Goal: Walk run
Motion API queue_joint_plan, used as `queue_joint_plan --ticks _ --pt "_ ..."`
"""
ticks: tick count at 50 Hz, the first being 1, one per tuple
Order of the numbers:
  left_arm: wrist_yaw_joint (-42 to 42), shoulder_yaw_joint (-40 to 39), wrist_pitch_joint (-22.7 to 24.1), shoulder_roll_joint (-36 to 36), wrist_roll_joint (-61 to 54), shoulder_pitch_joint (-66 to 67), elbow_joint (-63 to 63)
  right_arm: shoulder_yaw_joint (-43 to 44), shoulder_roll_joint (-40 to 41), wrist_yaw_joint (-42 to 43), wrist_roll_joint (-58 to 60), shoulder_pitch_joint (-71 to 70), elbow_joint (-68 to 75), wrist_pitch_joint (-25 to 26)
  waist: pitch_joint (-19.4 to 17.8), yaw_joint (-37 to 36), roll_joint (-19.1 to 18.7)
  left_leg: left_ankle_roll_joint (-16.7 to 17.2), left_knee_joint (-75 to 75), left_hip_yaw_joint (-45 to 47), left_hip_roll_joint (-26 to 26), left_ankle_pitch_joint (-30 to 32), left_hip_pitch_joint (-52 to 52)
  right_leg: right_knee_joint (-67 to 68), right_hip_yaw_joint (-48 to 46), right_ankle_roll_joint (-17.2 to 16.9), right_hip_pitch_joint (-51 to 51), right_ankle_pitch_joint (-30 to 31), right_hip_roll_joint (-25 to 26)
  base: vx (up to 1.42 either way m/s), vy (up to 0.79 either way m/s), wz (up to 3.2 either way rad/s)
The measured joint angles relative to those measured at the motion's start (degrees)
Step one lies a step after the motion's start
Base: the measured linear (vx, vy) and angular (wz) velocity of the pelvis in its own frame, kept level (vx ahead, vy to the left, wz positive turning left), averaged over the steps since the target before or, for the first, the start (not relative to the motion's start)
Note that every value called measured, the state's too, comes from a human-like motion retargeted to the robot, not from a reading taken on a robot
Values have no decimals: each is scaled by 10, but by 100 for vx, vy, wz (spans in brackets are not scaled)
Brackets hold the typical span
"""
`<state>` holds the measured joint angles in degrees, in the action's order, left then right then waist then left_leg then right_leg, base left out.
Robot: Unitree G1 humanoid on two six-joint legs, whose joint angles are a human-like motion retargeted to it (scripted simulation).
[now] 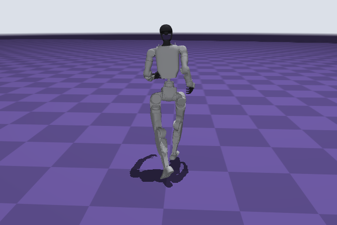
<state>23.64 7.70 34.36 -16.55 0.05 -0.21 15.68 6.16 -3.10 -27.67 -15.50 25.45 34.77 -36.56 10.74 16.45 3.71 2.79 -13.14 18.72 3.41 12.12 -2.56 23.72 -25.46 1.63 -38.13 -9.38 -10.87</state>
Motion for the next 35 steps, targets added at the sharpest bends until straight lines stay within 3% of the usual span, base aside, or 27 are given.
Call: queue_joint_plan --ticks 2,3,4,5,7,8,10,12,15,17,20,22,23,25,27,30,32,35 --pt "10 -13 -10 14 2 16 3 -14 -8 5 4 -15 -15 -14 -4 8 27 -5 -36 49 7 67 -32 -31 52 10 4 34 -12 174 -51 -6" --pt "22 -25 -16 20 7 24 11 -24 -8 11 12 -34 -22 -19 -7 6 43 -8 -74 61 15 69 -33 -22 55 41 11 65 -26 144 -33 -52" --pt "31 -36 -15 29 18 29 29 -33 -6 20 20 -60 -22 -23 -6 -6 56 -14 -121 81 19 46 -22 27 68 48 11 21 -34 192 -40 -78" --pt "38 -45 -11 38 32 34 52 -43 -1 32 28 -88 -19 -26 -2 -23 68 -21 -171 106 21 11 -6 95 86 44 7 -61 -40 237 -40 -20" --pt "79 -50 -17 44 74 61 89 -55 11 38 1 -129 -29 -3 -3 -66 71 -65 -266 108 12 -54 49 153 167 3 24 -121 -51 202 -21 24" --pt "101 -54 -26 47 97 75 102 -68 17 12 -23 -154 -47 19 -9 -104 85 -72 -298 117 16 -86 86 158 139 9 55 -155 -73 184 -25 -34" --pt "132 -59 -25 50 113 103 130 -95 22 -61 -44 -197 -76 89 -20 -167 82 -75 -351 97 1 -152 182 123 112 -3 133 -174 -59 191 -26 -44" --pt "141 -67 -3 34 80 128 132 -109 2 -101 10 -214 -110 143 -27 -223 48 -65 -342 63 -40 -216 267 7 70 -17 246 -102 11 176 -18 -38" --pt "118 -86 16 13 40 169 119 -112 -23 -73 128 -215 -145 138 -40 -312 44 -47 -194 19 -33 -239 336 -106 59 -44 375 100 73 179 -32 -79" --pt "94 -85 29 14 18 166 112 -109 -16 -24 156 -208 -143 112 -54 -350 45 -26 -69 -19 -15 -230 348 -119 56 -46 425 246 94 173 -44 -59" --pt "54 -67 41 10 11 110 100 -114 10 5 156 -207 -100 71 -73 -367 29 3 10 -63 -37 -151 355 -58 11 -22 463 339 119 176 -43 -5" --pt "58 -44 36 6 27 52 103 -87 6 37 167 -202 -61 31 -81 -358 15 -96 -65 -58 -47 -185 363 71 -16 -8 430 294 123 153 -39 72" --pt "69 -36 34 6 28 27 110 -76 7 68 185 -193 -38 3 -77 -337 14 -125 -162 -36 -71 -269 372 146 -34 4 398 261 117 258 -45 65" --pt "71 7 24 8 9 -5 128 -63 20 125 218 -141 11 -29 -79 -321 -10 -91 -248 -151 -52 -331 349 291 -5 10 331 196 115 264 -36 5" --pt "87 -6 18 27 4 -24 128 -88 24 100 197 -106 27 -33 -54 -233 -15 -105 -248 -110 -64 -387 294 374 -11 2 212 112 73 161 -22 14" --pt "87 -1 14 17 -1 -39 93 -67 5 61 171 -67 19 -46 -25 -150 -9 -87 -156 -77 -24 -351 202 332 -51 45 88 18 -10 174 -26 -9" --pt "77 4 12 6 6 -34 60 -46 -11 68 164 -40 -3 -68 -21 -100 -11 -60 -74 -73 2 -230 113 210 -93 45 51 -7 -37 167 -22 76" --pt "61 8 1 14 10 1 26 -33 -18 84 141 -21 -23 -94 -21 -43 2 -28 -5 -32 24 0 0 -5 -55 -20 32 14 -35 174 -29 72"
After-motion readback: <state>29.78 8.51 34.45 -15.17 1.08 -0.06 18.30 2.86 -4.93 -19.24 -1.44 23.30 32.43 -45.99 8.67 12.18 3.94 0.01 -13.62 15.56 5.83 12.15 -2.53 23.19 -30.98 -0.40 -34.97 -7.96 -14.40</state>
